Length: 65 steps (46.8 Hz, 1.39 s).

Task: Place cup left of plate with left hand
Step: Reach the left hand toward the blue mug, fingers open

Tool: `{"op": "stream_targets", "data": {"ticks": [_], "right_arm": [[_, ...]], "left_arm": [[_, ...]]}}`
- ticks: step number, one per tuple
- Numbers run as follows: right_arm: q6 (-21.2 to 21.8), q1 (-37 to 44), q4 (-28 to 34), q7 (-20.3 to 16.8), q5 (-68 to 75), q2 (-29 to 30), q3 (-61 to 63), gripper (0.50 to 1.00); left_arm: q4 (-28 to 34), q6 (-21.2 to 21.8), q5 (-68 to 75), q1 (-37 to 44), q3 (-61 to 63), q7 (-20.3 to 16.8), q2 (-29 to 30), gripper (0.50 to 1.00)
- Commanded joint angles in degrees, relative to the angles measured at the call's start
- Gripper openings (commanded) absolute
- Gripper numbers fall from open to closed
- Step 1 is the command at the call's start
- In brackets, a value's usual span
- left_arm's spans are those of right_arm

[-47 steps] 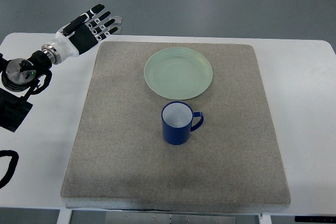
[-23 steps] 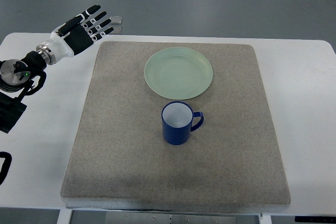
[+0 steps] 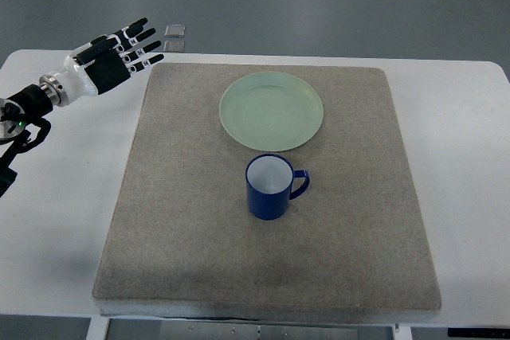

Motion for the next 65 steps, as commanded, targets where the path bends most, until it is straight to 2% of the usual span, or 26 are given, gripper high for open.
{"op": "stream_targets", "data": {"ticks": [1,6,12,23,29,38,65], "right_arm": [[-0.01,-0.01,0.0,-0.01,0.0,0.0,0.0,0.932],[-0.01,-0.01,0.0,-0.01,0.0,0.0,0.0,0.932],[-0.01,-0.01,0.0,-0.01,0.0,0.0,0.0,0.932],[0.08,-0.01,0.0,0.08,0.0,0.0,0.0,0.932],[-0.01,-0.01,0.0,0.08,0.0,0.0,0.0,0.932],[-0.01,-0.01,0.0,-0.01,0.0,0.0,0.0,0.932],[-0.01,-0.01,0.0,-0.01,0.0,0.0,0.0,0.932]], "left_arm": [[-6.27,-1.03,0.08,3.92,0.39,-2.79,2.01,0.999],[-10.32,-3.05,2.18,7.71,1.09,-4.73,3.51,0.996],[-11.73,-7.65,10.88,11.92,0.83,-7.71,3.95,0.992],[-15.69,-7.65,31.44,17.99,0.56,-20.54,3.95,0.984],[-17.8,-7.65,39.98,18.35,0.83,-24.68,3.34,0.981],[-20.35,-7.65,44.38,19.66,1.27,-25.03,1.67,0.984],[-21.93,-7.65,52.46,19.93,4.26,-25.03,-4.75,0.986]]}}
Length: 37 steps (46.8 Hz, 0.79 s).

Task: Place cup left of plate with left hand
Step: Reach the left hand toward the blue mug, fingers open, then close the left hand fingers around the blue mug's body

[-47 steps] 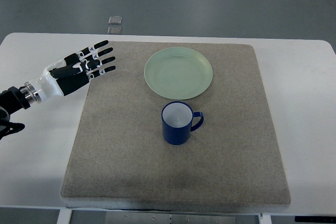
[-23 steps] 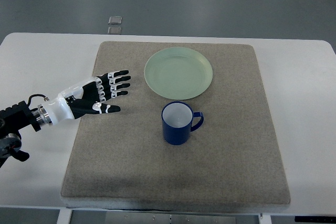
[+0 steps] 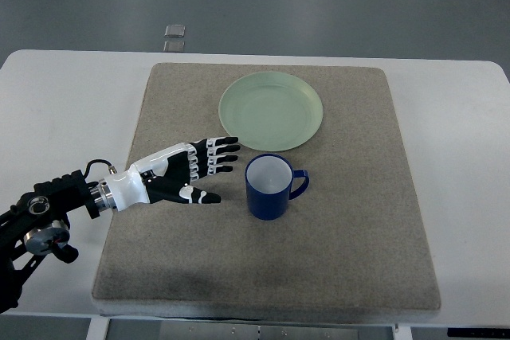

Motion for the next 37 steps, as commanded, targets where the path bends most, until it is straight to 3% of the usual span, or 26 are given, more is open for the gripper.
{"op": "stream_targets", "data": {"ticks": [1,37], "right_arm": [[-0.02,0.0,0.0,-0.02,0.0,0.0,0.0,0.932],[-0.02,0.0,0.0,-0.02,0.0,0.0,0.0,0.932]], "left_arm": [[0.22,-0.01,1.15,-0.18,-0.04,0.01,-0.32,0.986],[3.03,-0.01,6.95,-3.17,-0.04,0.1,-7.08,0.986]]}}
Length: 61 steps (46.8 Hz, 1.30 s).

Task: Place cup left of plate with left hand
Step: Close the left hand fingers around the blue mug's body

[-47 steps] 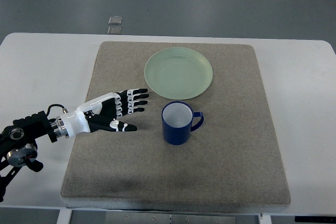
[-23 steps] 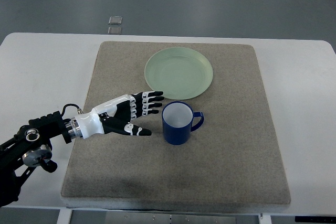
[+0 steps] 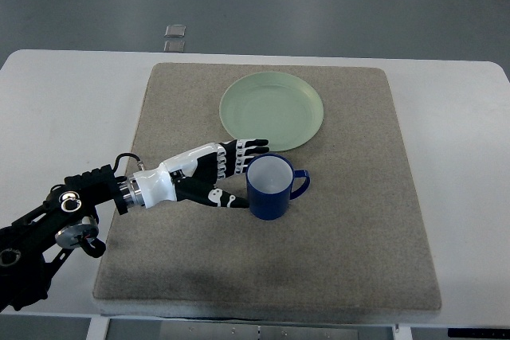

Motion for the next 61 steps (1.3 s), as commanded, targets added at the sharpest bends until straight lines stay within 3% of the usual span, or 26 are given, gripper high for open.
{"op": "stream_targets", "data": {"ticks": [1,31,44,61], "right_arm": [[0.0,0.0,0.0,-0.02,0.0,0.0,0.0,0.932],[0.0,0.0,0.0,-0.02,0.0,0.0,0.0,0.932],[0.09,0.0,0.0,0.07,0.0,0.0,0.0,0.932],[0.0,0.0,0.0,0.07,0.0,0.0,0.0,0.932]], "left_arm": [[1.25,0.0,0.22,-0.7,0.0,0.0,-0.95,0.986],[1.78,0.0,2.06,-2.11,1.4,0.09,-3.06,0.975],[1.78,0.0,2.06,-2.2,1.4,0.09,-3.07,0.902],[1.78,0.0,2.15,-2.2,1.49,0.09,-3.06,0.881]]}}
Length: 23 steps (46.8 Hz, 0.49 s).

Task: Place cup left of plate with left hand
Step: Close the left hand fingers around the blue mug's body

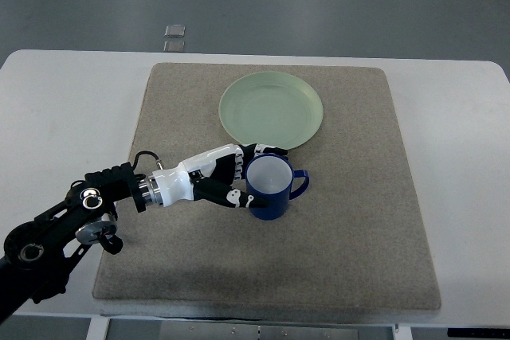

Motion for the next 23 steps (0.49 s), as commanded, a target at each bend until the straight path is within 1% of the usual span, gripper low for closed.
{"op": "stream_targets", "data": {"ticks": [1,3,17,23], "right_arm": [[-0.01,0.0,0.0,-0.04,0.0,0.0,0.0,0.932],[-0.01,0.0,0.0,-0.04,0.0,0.0,0.0,0.932],[-0.01,0.0,0.0,-0.04,0.0,0.0,0.0,0.932],[0.08,0.0,0.0,-0.04,0.0,0.0,0.0,0.932]], "left_arm": [[0.0,0.0,0.07,-0.02,-0.01,0.0,0.0,0.874],[0.0,0.0,-0.02,0.07,0.07,0.0,0.0,0.866],[0.0,0.0,-0.02,-0.02,-0.02,0.0,0.0,0.866],[0.0,0.0,-0.02,-0.02,-0.02,0.0,0.0,0.855]]}}
